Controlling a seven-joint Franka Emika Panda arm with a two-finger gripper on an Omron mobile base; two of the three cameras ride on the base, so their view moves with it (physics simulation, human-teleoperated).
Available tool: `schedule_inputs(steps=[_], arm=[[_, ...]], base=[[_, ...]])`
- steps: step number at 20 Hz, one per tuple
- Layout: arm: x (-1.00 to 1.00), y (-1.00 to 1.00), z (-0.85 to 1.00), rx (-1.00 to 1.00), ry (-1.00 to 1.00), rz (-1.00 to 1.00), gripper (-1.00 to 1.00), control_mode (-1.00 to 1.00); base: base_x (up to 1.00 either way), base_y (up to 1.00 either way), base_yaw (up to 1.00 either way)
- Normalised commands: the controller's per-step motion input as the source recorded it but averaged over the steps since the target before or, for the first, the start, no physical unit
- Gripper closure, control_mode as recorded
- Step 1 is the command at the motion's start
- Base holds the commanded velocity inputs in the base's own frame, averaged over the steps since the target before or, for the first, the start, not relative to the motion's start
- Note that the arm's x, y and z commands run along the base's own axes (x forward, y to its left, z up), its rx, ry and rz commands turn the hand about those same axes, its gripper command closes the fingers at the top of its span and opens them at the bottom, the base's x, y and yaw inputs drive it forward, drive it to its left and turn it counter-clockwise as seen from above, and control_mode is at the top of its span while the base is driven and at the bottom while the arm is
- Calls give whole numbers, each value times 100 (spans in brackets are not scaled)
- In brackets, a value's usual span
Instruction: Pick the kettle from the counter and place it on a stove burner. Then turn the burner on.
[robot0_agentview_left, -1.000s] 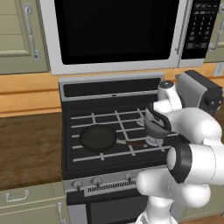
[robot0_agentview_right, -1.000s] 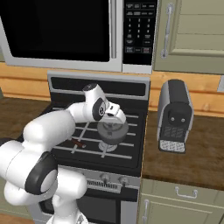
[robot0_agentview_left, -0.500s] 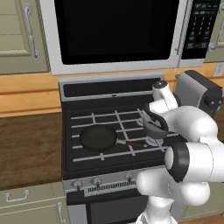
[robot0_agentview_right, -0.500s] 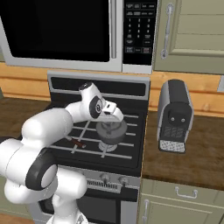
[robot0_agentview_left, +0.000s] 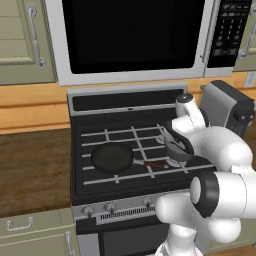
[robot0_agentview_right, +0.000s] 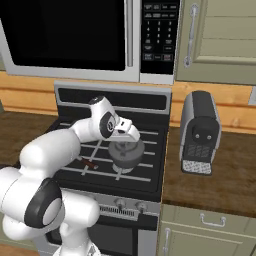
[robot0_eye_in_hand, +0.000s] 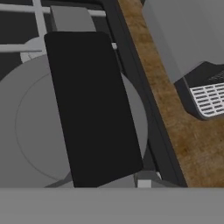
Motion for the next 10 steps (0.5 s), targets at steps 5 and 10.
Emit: schedule_inputs(steps=[5,10], arm=[[0,0,0,0,0,0,-100,-100],[0,0,7,0,-2,0,-100,-100]], base=[[0,0,0],[0,0,0]])
